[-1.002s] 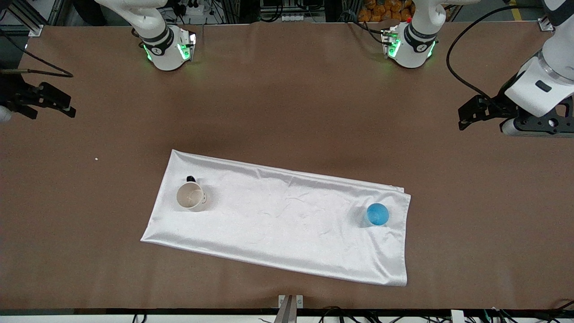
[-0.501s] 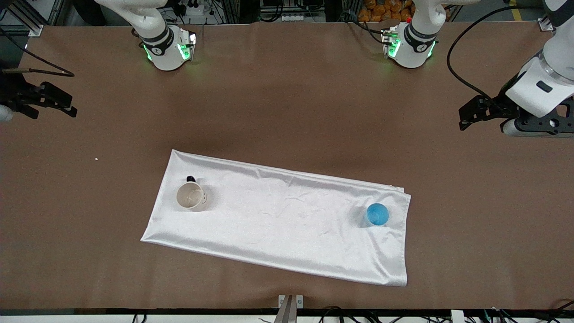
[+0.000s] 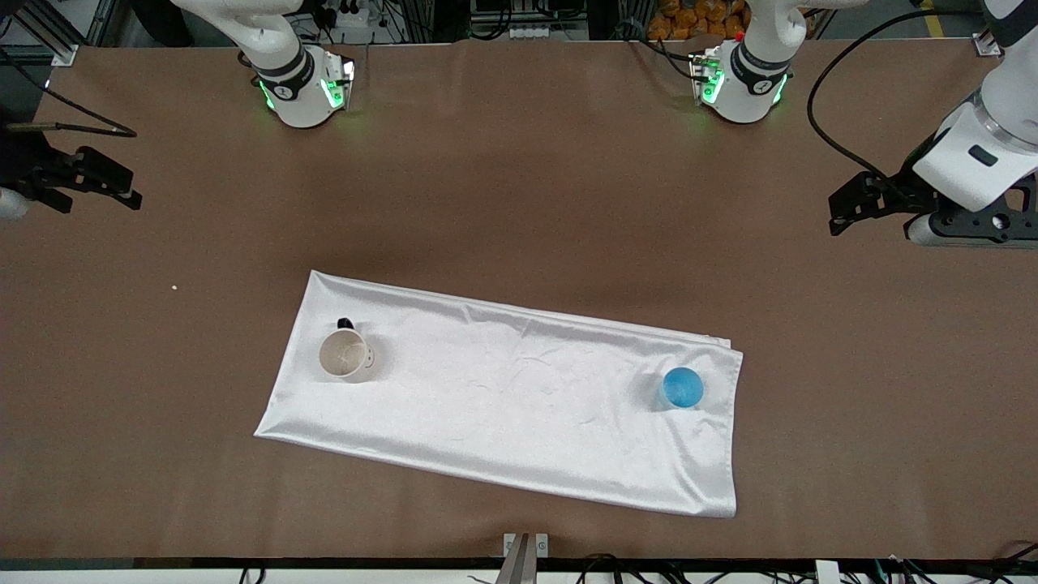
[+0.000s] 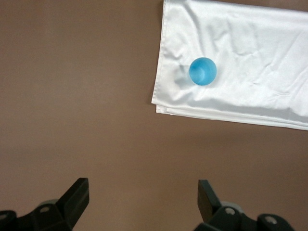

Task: Place blue cup into white mug on table

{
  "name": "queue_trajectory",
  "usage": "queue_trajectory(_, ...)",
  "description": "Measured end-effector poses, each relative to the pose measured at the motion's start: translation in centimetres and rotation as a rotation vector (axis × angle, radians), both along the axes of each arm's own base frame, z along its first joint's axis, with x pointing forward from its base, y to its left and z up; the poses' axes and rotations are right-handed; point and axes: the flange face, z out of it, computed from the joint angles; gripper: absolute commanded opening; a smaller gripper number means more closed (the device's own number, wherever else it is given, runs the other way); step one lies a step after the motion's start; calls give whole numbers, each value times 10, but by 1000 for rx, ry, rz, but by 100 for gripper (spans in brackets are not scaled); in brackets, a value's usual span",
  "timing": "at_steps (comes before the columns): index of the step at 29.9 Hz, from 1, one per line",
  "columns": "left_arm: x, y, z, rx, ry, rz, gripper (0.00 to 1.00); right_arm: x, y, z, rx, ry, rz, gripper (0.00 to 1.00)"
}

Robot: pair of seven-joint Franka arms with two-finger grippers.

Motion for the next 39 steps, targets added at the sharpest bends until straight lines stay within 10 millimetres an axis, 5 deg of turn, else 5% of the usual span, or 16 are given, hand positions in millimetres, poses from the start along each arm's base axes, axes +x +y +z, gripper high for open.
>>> queue_trajectory(14, 16, -8, -38, 8, 68, -10, 100, 1, 0, -7, 1, 18, 0, 100)
queue_trajectory(24, 33, -11, -72, 9, 100, -12, 100, 1, 0, -41, 4, 98, 0, 100)
queue_trajectory(34, 48, -31, -104, 5, 98, -39, 100, 26, -1, -131, 14, 186, -5, 100)
queue_trajectory(39, 58, -45, -129, 2, 95, -58, 100, 40, 26, -195, 15, 176, 34, 100)
